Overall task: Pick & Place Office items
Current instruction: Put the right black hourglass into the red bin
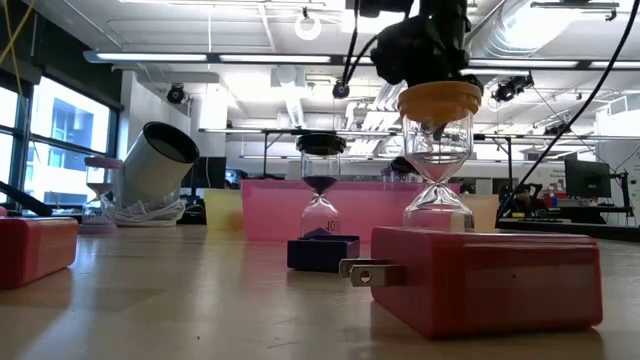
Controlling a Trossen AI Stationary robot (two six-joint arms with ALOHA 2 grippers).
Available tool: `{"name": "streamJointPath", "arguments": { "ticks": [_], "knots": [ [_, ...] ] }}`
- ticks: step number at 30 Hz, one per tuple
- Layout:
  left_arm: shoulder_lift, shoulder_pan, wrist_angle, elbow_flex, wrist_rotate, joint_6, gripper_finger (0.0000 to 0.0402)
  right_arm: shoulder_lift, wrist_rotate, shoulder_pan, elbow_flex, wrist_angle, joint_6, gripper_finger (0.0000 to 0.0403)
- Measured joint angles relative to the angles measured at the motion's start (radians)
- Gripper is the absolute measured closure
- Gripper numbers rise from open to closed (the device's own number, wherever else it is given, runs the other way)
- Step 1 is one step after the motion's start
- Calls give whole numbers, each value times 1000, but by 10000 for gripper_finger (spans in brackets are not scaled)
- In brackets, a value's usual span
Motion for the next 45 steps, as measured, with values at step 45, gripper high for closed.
{"name": "streamJointPath", "arguments": {
  "ticks": [45],
  "knots": [
    [0,-45,9,0,-4,31,170,146,-14,-60,0,60,20,197]
  ]
}}
